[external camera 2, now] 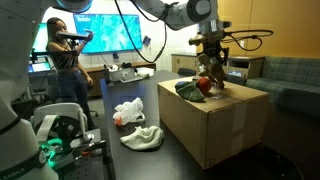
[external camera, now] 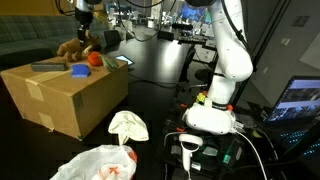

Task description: Pick up all the objects from the table and put them on the box, then pick up all the objects from the box and put them on the table

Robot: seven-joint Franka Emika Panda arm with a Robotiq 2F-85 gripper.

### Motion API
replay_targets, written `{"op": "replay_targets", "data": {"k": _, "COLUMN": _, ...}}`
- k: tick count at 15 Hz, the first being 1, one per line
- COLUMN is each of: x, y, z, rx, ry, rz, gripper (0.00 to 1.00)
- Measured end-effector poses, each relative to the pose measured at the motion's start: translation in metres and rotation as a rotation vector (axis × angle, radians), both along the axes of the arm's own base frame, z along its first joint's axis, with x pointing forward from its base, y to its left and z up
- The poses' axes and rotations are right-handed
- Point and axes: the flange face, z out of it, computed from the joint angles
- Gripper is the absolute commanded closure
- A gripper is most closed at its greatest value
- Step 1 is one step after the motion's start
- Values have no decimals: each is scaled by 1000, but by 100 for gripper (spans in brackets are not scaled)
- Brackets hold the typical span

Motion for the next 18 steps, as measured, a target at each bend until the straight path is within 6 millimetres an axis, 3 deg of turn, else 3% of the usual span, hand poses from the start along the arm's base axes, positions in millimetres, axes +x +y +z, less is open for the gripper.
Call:
{"op": "replay_targets", "data": {"k": 1, "x": 0, "y": -3, "z": 0, "rx": -14, "ry": 7, "rz": -11, "gripper": 1}}
{"op": "replay_targets", "data": {"k": 2, "x": 0, "y": -8, "z": 1, "rx": -30, "ry": 14, "rz": -24, "gripper": 0}}
{"op": "replay_targets", "data": {"k": 11, "x": -13, "y": -59, "z": 16, "rx": -121, "ry": 110, "rz": -144, "gripper": 0}}
{"op": "replay_targets", "data": {"k": 18, "x": -41, "y": -69, "z": 47, "rx": -101, "ry": 165, "rz": -213, "gripper": 0}}
